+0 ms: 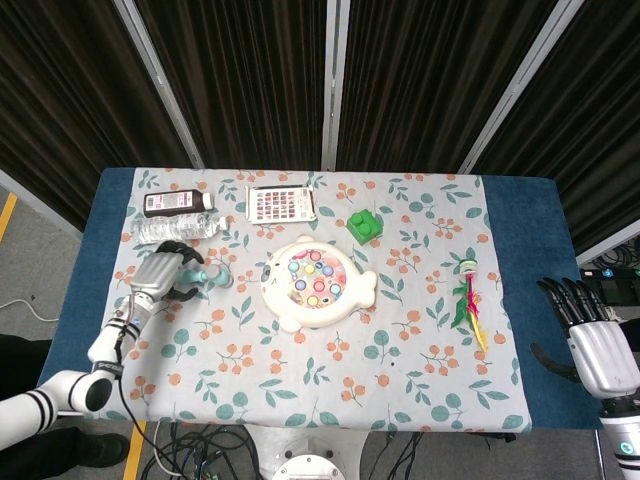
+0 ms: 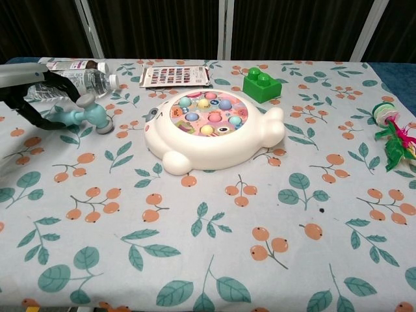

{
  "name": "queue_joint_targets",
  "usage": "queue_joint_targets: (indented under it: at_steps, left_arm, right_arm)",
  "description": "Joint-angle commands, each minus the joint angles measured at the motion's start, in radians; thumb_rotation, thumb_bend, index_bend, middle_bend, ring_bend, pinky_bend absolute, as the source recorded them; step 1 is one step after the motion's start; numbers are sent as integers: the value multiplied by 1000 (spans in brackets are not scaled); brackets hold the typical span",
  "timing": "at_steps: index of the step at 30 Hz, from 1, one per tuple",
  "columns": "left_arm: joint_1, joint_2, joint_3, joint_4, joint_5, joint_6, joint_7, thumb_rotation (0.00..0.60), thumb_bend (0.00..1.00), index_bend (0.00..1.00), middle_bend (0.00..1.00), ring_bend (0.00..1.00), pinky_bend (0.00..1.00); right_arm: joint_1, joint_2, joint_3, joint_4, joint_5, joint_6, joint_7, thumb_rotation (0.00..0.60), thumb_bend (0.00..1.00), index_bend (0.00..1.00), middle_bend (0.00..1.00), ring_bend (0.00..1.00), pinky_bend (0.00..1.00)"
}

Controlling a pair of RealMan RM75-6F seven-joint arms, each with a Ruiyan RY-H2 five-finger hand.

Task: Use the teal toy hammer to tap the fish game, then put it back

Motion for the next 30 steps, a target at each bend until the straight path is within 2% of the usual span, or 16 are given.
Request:
queue_joint_targets:
  at_steps: [1, 10, 30]
  left_arm:
    - [-12, -23, 3, 17, -28, 6, 33, 600, 294, 337, 254, 131, 87]
    - [-30, -64, 4, 39, -76, 23, 89, 600, 315, 382, 332, 198, 113]
    - [-41, -91, 14, 52, -86, 56, 117, 600, 334, 433, 393, 253, 194]
  right_arm:
    - [0, -2, -1, 4, 1, -1, 4, 600, 176, 0, 98, 0, 0]
    - [-1, -9, -2, 22, 6, -3, 23, 600, 176, 0, 101, 0, 0]
    - [1, -12, -2, 28, 14, -11, 26, 600, 176, 0, 107, 0, 0]
